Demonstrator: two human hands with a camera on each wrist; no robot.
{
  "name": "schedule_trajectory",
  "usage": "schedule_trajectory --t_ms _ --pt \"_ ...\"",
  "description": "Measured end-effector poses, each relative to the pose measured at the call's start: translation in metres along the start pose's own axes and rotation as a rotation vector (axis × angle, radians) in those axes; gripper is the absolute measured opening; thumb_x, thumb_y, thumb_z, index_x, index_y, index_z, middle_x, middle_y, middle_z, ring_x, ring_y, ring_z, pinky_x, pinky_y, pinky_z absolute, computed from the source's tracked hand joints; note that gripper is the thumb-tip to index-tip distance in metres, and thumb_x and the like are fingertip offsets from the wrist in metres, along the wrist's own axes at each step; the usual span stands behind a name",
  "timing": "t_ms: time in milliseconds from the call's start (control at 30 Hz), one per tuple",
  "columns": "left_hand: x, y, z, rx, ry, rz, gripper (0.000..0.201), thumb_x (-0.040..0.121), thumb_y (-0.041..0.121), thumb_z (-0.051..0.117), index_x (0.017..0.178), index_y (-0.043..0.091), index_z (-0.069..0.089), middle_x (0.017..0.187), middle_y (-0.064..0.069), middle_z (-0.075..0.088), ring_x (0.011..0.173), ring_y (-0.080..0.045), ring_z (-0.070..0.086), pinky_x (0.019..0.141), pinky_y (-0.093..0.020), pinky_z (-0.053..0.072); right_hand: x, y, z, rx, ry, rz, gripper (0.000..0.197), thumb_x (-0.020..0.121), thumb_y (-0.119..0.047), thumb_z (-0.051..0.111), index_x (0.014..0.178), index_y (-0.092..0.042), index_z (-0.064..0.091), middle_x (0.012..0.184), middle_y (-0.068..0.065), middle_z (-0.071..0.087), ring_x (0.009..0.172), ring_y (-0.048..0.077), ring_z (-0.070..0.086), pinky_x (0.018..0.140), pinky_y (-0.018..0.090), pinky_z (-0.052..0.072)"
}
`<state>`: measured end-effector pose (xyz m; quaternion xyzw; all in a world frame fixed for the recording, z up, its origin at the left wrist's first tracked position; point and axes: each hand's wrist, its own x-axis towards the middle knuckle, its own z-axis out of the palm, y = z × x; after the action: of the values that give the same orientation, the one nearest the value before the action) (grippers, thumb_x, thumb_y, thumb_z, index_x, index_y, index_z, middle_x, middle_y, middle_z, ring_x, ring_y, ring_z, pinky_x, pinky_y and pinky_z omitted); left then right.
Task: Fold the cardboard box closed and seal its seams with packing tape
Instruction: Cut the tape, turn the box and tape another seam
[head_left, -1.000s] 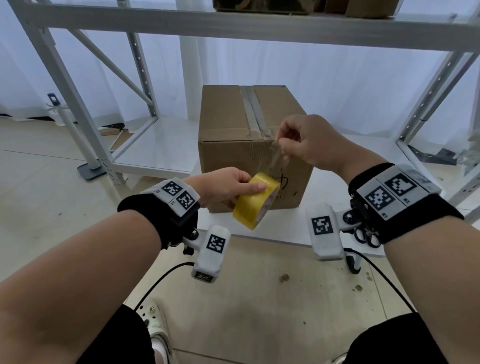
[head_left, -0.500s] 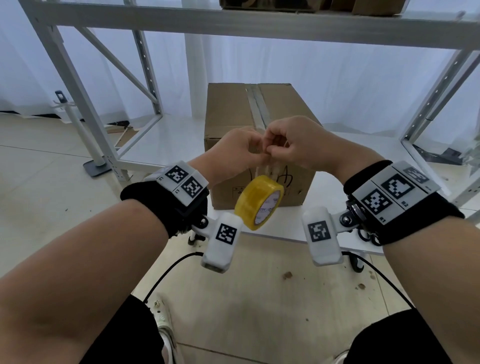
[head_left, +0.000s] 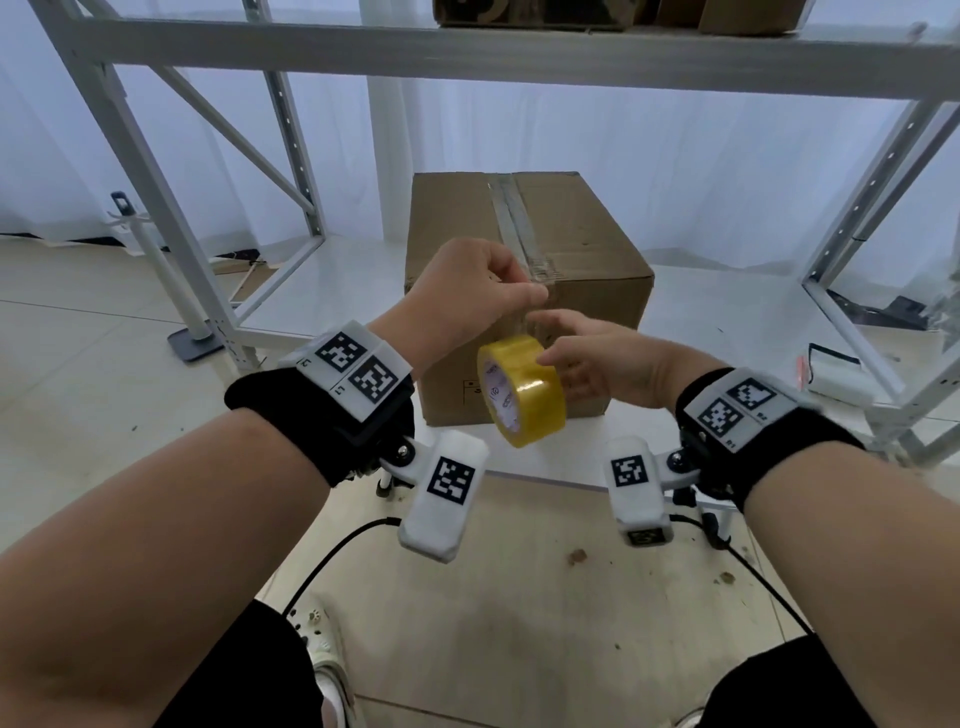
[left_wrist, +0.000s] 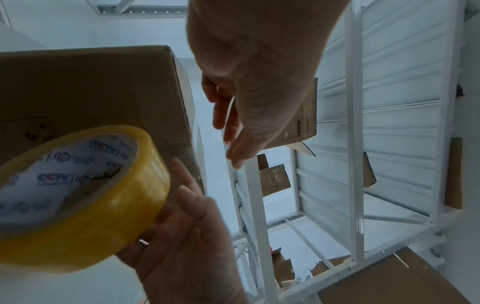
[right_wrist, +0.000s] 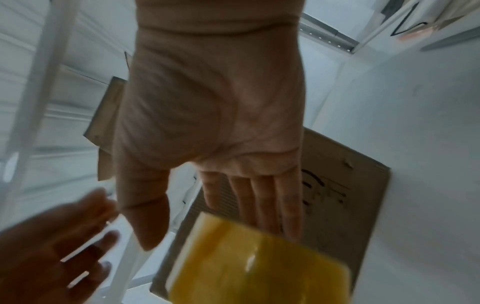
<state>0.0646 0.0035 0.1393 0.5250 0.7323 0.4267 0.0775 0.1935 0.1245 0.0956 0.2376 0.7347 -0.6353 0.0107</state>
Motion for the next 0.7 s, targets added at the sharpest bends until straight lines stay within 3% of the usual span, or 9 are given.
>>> schedule_trajectory --t_ms 67,167,267,400,467,567,633,700 --pt "0.002 0.002 -0.004 0.028 0.064 0.006 0.025 0.081 0.033 0.072 0.068 0.013 0.064 0.059 0.008 0.053 0.051 0.003 0.048 0.049 -0.005 0.037 0.004 0.003 0.006 0.056 0.043 -0.028 0.047 0.092 -0.023 0.059 0.136 -0.025 0.042 0.120 0.009 0.055 0.105 0.028 0.059 0.089 0.042 0.053" --pt "0.007 -0.002 -0.016 0.021 0.185 -0.039 0.025 0.081 0.035 0.072 0.076 0.011 0.069 0.065 0.006 0.059 0.063 -0.005 0.053 0.062 -0.017 0.043 0.007 0.002 0.013 0.043 0.173 -0.097 0.037 0.091 -0.034 0.060 0.124 -0.020 0.054 0.117 0.009 0.059 0.107 0.029 0.058 0.085 0.040 0.055" --pt "0.009 -0.017 -0.030 0.020 0.230 -0.124 0.024 0.082 0.037 0.071 0.079 0.013 0.071 0.073 0.002 0.066 0.072 -0.009 0.059 0.066 -0.020 0.045 0.004 -0.012 0.019 -0.173 0.373 -0.186 0.034 0.089 -0.043 0.061 0.111 -0.017 0.059 0.102 0.001 0.062 0.094 0.018 0.059 0.072 0.025 0.050" --pt "-0.002 -0.041 -0.037 -0.071 0.188 -0.243 0.025 0.083 0.035 0.069 0.071 0.014 0.072 0.075 -0.002 0.069 0.072 -0.011 0.058 0.066 -0.022 0.044 -0.004 -0.038 0.019 -0.528 0.587 -0.310 0.035 0.084 -0.049 0.065 0.097 -0.017 0.059 0.087 -0.009 0.055 0.077 0.003 0.051 0.061 0.016 0.038" --pt "-0.005 -0.044 -0.039 -0.197 0.206 -0.294 0.023 0.083 0.032 0.071 0.069 0.014 0.072 0.070 0.001 0.068 0.068 -0.007 0.057 0.067 -0.021 0.046 -0.009 -0.053 0.021 -0.711 0.630 -0.312 0.037 0.082 -0.053 0.065 0.092 -0.018 0.057 0.081 -0.011 0.054 0.073 0.001 0.048 0.058 0.018 0.036" --pt "-0.008 -0.043 -0.046 -0.308 0.252 -0.341 0.024 0.083 0.032 0.071 0.070 0.011 0.071 0.066 0.004 0.066 0.059 0.003 0.055 0.057 -0.010 0.043 -0.008 -0.071 0.025 -0.926 0.645 -0.282 0.043 0.079 -0.061 0.063 0.088 -0.019 0.054 0.076 -0.005 0.056 0.070 0.007 0.052 0.062 0.027 0.040" --pt "-0.011 -0.044 -0.052 -0.328 0.272 -0.362 0.023 0.084 0.031 0.069 0.074 0.011 0.071 0.071 0.003 0.067 0.063 0.000 0.054 0.057 -0.013 0.041 -0.004 -0.081 0.026 -0.936 0.620 -0.279 0.042 0.081 -0.060 0.061 0.087 -0.019 0.054 0.075 -0.004 0.056 0.068 0.009 0.052 0.062 0.026 0.041" --pt "-0.014 -0.049 -0.059 -0.359 0.300 -0.403 0.021 0.085 0.031 0.068 0.078 0.012 0.070 0.076 0.003 0.068 0.069 -0.006 0.053 0.060 -0.019 0.038 -0.002 -0.088 0.025 -0.787 0.606 -0.290 0.038 0.086 -0.052 0.060 0.092 -0.015 0.058 0.079 -0.003 0.056 0.069 0.008 0.050 0.061 0.023 0.040"
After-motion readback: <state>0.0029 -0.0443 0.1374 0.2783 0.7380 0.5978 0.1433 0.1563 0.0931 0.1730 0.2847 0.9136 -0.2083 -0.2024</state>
